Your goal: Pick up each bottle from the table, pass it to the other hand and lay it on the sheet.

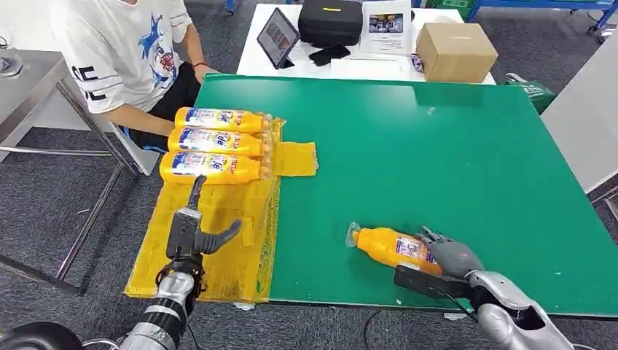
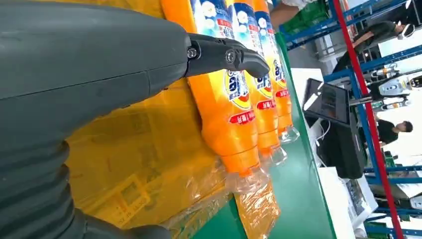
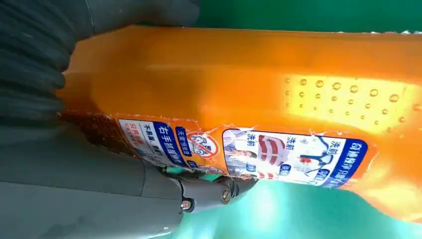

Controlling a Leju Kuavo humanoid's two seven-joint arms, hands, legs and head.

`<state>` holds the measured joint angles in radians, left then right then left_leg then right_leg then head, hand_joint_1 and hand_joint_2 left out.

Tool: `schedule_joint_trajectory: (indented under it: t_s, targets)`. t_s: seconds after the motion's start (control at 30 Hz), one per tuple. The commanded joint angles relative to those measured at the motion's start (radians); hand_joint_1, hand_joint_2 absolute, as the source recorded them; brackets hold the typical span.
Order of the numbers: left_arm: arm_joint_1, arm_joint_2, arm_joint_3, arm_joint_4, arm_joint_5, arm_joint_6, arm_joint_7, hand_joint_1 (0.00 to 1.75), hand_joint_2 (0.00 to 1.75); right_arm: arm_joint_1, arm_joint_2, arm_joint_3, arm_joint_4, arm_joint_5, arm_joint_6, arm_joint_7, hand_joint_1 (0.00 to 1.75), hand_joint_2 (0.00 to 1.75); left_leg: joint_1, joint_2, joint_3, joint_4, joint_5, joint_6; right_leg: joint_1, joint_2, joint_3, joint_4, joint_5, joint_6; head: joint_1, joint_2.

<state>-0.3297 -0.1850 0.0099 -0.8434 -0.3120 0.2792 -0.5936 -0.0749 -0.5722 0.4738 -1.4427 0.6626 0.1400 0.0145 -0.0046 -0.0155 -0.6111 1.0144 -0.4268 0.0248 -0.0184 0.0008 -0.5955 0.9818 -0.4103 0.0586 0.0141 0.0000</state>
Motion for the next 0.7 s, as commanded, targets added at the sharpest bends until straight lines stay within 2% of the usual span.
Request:
schedule_joint_trajectory:
  t_s: [0.03, 0.2, 0.23, 0.27, 0.37, 0.47, 0.5, 0.53, 0.57, 0.67, 0.7]
  targets:
    - [-0.019, -0.001, -0.010, 0.031, 0.004, -0.008, 0.004, 0.00, 1.75, 0.043, 0.109, -0.055, 0.045, -0.037, -0.011, -0.041, 1.75, 1.75, 0.002, 0.001, 0.002, -0.001, 0.000, -0.001, 0.002, 0.000, 0.002, -0.002, 0.000, -0.002, -0.001, 0.000]
    - [-0.017, -0.006, -0.012, 0.022, 0.008, -0.016, 0.003, 0.00, 1.75, 0.047, 0.176, -0.095, 0.023, -0.066, -0.055, -0.074, 1.75, 1.75, 0.002, 0.002, 0.002, -0.001, 0.000, -0.001, 0.002, 0.000, 0.002, -0.002, 0.000, -0.002, 0.000, 0.000]
    - [-0.012, -0.008, -0.011, 0.014, 0.011, -0.020, 0.005, 0.00, 1.75, 0.050, 0.198, -0.110, 0.020, -0.059, -0.080, -0.084, 1.75, 1.75, 0.003, 0.003, 0.003, -0.001, -0.001, -0.002, 0.003, 0.001, 0.003, -0.003, 0.000, -0.003, -0.001, 0.000]
    - [0.001, -0.014, -0.006, -0.006, 0.025, -0.035, 0.011, 0.00, 1.75, 0.055, 0.282, -0.168, 0.004, -0.053, -0.170, -0.131, 1.75, 1.75, 0.002, 0.004, 0.003, -0.001, -0.001, -0.002, 0.003, 0.002, 0.003, -0.002, 0.000, -0.003, 0.000, 0.000]
    - [0.011, -0.016, -0.007, -0.022, 0.028, -0.041, 0.014, 0.00, 1.75, 0.042, 0.314, -0.159, -0.004, -0.029, -0.171, -0.113, 1.75, 1.75, 0.002, 0.006, 0.002, -0.001, -0.001, -0.002, 0.003, 0.003, 0.001, -0.002, 0.001, -0.002, 0.000, 0.000]
    - [0.041, -0.029, 0.001, -0.082, 0.086, -0.111, 0.048, 0.00, 1.75, 0.036, 0.464, -0.255, -0.066, 0.062, -0.450, -0.215, 1.75, 1.75, 0.003, 0.008, 0.002, 0.000, -0.002, -0.003, 0.003, 0.004, 0.000, 0.000, 0.000, -0.004, -0.002, 0.000]
    - [0.048, -0.034, -0.003, -0.101, 0.104, -0.131, 0.057, 0.00, 1.75, 0.024, 0.502, -0.267, -0.094, 0.068, -0.500, -0.231, 1.75, 1.75, 0.003, 0.009, 0.001, 0.000, -0.002, -0.003, 0.003, 0.005, -0.001, 0.000, 0.000, -0.004, -0.001, 0.000]
    - [0.056, -0.042, -0.005, -0.128, 0.168, -0.205, 0.078, 0.00, 1.75, 0.014, 0.544, -0.289, -0.123, 0.104, -0.620, -0.261, 1.75, 1.75, 0.003, 0.010, 0.001, 0.000, -0.003, -0.003, 0.004, 0.006, 0.000, 0.000, 0.000, -0.004, 0.000, 0.000]
    - [0.062, -0.041, -0.023, -0.151, 0.201, -0.239, 0.087, 0.00, 1.75, 0.008, 0.567, -0.307, -0.134, 0.093, -0.682, -0.292, 1.75, 1.75, 0.002, 0.008, -0.003, 0.000, -0.001, -0.002, 0.002, 0.006, -0.004, 0.001, 0.000, -0.003, 0.000, 0.000]
    - [0.068, -0.034, -0.093, -0.222, 0.298, -0.339, 0.123, 0.00, 1.75, 0.008, 0.615, -0.361, -0.149, 0.099, -0.835, -0.368, 1.75, 1.75, 0.003, 0.009, -0.002, 0.001, -0.002, -0.003, 0.003, 0.005, -0.003, 0.002, -0.001, -0.003, -0.001, 0.000]
    - [0.069, -0.029, -0.108, -0.238, 0.317, -0.360, 0.133, 0.00, 1.75, 0.010, 0.630, -0.384, -0.147, 0.104, -0.838, -0.392, 1.75, 1.75, 0.002, 0.005, -0.003, 0.001, -0.001, -0.002, 0.002, 0.002, -0.003, 0.001, -0.001, -0.002, -0.001, 0.000]
